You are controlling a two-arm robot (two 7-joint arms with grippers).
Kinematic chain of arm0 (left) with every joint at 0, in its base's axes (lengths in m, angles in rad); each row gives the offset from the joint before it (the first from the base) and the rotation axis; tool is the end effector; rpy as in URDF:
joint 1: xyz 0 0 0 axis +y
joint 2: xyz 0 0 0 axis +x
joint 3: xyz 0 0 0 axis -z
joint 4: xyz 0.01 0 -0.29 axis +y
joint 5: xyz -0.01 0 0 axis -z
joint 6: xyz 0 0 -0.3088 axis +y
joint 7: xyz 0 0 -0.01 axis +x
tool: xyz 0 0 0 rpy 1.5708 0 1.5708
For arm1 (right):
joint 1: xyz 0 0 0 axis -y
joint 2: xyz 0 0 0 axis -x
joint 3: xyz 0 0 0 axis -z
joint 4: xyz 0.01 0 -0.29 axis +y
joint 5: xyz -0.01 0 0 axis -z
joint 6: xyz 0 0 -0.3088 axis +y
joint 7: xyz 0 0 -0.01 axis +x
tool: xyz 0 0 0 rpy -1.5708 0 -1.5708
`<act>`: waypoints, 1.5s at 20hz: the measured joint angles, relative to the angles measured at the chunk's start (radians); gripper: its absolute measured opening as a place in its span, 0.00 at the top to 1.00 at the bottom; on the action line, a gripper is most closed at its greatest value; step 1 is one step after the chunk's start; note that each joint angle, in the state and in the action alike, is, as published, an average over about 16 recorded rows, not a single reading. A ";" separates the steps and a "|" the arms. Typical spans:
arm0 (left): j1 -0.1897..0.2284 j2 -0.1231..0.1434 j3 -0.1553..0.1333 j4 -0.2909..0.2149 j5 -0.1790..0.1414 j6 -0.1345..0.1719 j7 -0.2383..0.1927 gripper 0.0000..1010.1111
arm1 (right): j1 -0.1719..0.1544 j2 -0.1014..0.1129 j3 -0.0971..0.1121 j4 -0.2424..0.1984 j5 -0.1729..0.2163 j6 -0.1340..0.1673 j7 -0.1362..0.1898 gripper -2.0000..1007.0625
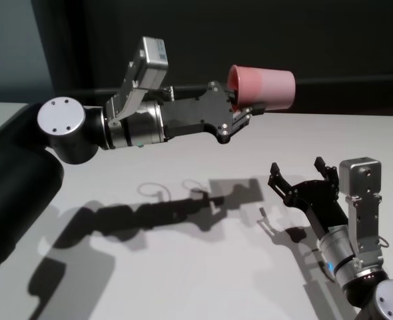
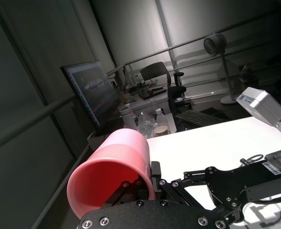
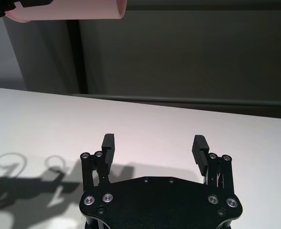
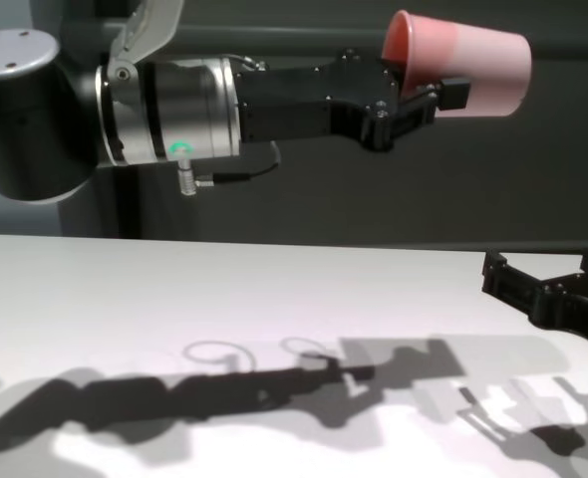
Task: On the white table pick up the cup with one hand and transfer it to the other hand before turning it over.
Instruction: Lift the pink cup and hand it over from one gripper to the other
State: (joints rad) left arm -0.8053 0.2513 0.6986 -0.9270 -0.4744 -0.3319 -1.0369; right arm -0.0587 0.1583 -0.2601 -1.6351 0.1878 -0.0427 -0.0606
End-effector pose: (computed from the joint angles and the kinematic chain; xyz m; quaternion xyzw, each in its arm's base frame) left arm 0.5085 -0.0400 -0.2109 0.0125 -0.1612 0.0716 0.9842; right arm 0.3002 0.0394 -0.3070 0.0183 0.0178 -0.6311 0.7753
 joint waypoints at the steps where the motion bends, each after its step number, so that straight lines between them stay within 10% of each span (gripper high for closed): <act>1: 0.000 0.000 0.000 0.000 0.000 0.000 0.000 0.96 | 0.000 0.000 0.000 0.000 0.000 0.000 0.000 0.01; 18: 0.000 0.001 -0.001 0.002 0.002 -0.003 -0.002 0.96 | 0.005 -0.001 0.022 -0.053 0.022 -0.002 0.084 0.01; 30: 0.000 0.001 -0.002 0.003 0.002 -0.004 -0.002 0.96 | -0.033 -0.044 0.139 -0.104 0.355 0.002 0.283 0.01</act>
State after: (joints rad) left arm -0.8052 0.2528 0.6971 -0.9239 -0.4728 -0.3360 -1.0393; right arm -0.0913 0.1138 -0.1214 -1.7386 0.5431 -0.0412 0.2220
